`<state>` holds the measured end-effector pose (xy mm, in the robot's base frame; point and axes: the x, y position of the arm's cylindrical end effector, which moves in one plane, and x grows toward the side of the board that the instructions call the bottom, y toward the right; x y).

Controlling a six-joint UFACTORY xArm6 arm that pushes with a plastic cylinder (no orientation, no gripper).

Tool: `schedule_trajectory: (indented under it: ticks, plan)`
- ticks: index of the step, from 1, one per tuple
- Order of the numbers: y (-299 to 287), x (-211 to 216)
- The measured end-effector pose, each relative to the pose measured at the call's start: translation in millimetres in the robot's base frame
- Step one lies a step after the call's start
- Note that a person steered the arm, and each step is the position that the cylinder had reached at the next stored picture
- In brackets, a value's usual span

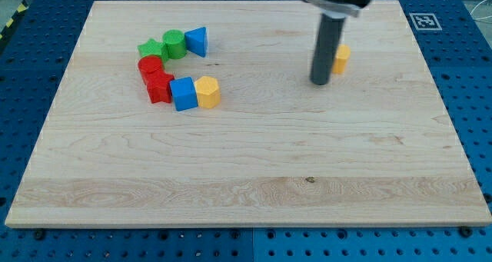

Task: Push yellow heart towards the blue triangle

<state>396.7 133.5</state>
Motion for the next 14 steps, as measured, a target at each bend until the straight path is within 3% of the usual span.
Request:
schedule_trajectory:
  ticks: [1, 2, 6, 9, 11, 14]
  plan:
    - [40.1, -12.4]
    - [42.9, -50.0]
    - [26.6, -35.4]
    - [-7.4, -90.2]
    - [17.8, -54.0]
    - [-81.1, -53.3]
